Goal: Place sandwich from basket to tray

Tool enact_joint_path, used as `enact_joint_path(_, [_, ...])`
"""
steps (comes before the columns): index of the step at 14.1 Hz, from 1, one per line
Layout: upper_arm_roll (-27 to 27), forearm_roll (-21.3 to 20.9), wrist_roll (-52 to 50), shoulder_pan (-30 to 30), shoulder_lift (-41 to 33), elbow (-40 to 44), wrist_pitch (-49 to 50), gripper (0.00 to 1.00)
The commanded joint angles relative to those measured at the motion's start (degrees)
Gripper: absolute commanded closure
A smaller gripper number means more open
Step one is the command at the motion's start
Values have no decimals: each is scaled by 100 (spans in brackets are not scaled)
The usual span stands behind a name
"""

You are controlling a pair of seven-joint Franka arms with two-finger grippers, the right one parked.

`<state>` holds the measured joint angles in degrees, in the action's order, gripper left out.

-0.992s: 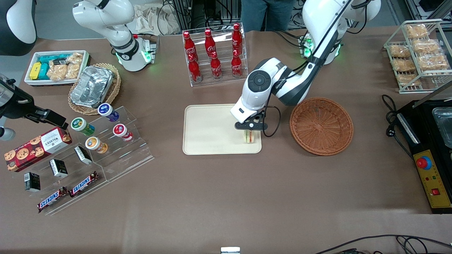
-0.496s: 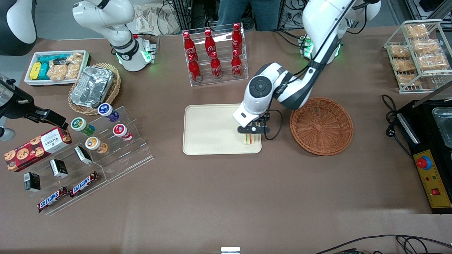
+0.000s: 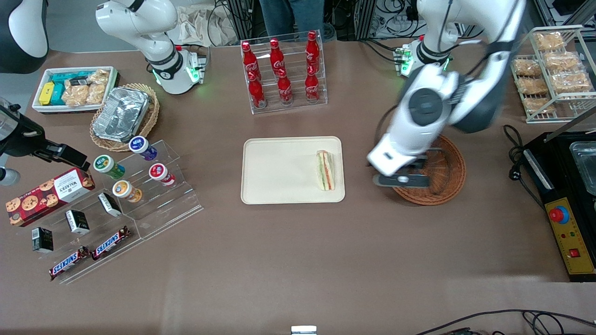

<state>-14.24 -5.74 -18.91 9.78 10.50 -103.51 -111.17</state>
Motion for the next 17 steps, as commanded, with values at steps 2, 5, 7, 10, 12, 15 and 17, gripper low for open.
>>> enact_joint_path(2, [-97, 203, 1308, -1010, -530, -20, 446, 1])
enact_joint_path(5, [-88, 801, 2301, -1732, -865, 33, 482, 1])
enact_joint_path(7, [-62, 733, 2480, -1857, -1058, 7, 683, 1])
enact_joint_path(10, [-27, 513, 2445, -1901, -1042, 76, 834, 0])
enact_joint_path(12, [44, 407, 2454, -1883, -1059, 85, 947, 0])
enact_joint_path(15, [192, 38, 1878, -1289, -1120, 261, 1185, 0])
enact_joint_path(17, [552, 64, 1103, -743, -1147, 349, 1221, 0])
